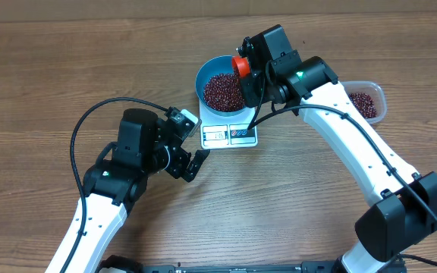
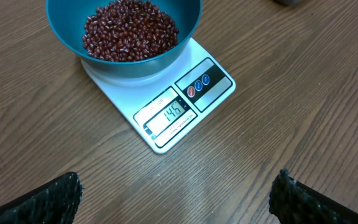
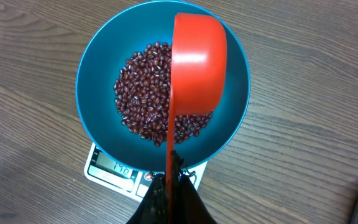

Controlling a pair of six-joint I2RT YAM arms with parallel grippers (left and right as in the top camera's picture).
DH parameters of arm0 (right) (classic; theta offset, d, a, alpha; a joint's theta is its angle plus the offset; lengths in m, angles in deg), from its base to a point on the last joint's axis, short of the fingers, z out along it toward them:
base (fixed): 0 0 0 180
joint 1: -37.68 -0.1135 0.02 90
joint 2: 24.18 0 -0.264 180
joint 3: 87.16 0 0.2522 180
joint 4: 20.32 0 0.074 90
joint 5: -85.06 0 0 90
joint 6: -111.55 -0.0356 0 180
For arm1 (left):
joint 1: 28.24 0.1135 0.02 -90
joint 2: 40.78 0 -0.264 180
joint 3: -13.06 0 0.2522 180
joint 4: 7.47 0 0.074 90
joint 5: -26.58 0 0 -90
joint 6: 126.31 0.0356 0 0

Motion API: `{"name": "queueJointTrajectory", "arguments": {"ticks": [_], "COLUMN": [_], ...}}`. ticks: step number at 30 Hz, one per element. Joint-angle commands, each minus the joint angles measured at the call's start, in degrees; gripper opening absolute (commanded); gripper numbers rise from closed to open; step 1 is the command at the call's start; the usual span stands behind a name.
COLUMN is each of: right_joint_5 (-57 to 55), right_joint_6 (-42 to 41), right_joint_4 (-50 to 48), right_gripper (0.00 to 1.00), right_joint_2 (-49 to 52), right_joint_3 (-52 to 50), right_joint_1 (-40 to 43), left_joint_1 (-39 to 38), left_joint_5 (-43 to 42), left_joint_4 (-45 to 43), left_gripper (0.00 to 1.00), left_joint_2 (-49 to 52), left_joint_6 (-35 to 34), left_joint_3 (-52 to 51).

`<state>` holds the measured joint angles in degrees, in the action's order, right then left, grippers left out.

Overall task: Scoop item into bowl and weigh 150g on scale
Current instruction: 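Tilt the scoop slightly over the bowl to trickle in beans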

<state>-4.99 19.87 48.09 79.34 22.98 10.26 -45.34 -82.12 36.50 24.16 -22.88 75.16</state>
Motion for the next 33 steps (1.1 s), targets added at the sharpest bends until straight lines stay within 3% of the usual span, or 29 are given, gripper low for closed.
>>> {"name": "queueJointTrajectory", "arguments": {"ticks": [1,33], "right_joint_5": [-0.48,-0.46], "right_joint_6": [0.17,2.19], "right_joint_4": [-0.35,-0.37], "right_gripper": [0.04,0.04], "right_joint_2": [-0.02,-0.02], "right_joint_3": [2.01,2.01], "right_joint_1": [-0.28,-0.28], "left_joint_1": [0.31,0.31], "left_joint_5": [-0.39,-0.39], "left_joint_4": [-0.04,-0.04], "left_gripper": [1.0,0.99], "left_joint_2": [0.31,0.31], "left_joint_6": [-0.79,-0.79], "left_joint_3": [-0.22,-0.22]}}
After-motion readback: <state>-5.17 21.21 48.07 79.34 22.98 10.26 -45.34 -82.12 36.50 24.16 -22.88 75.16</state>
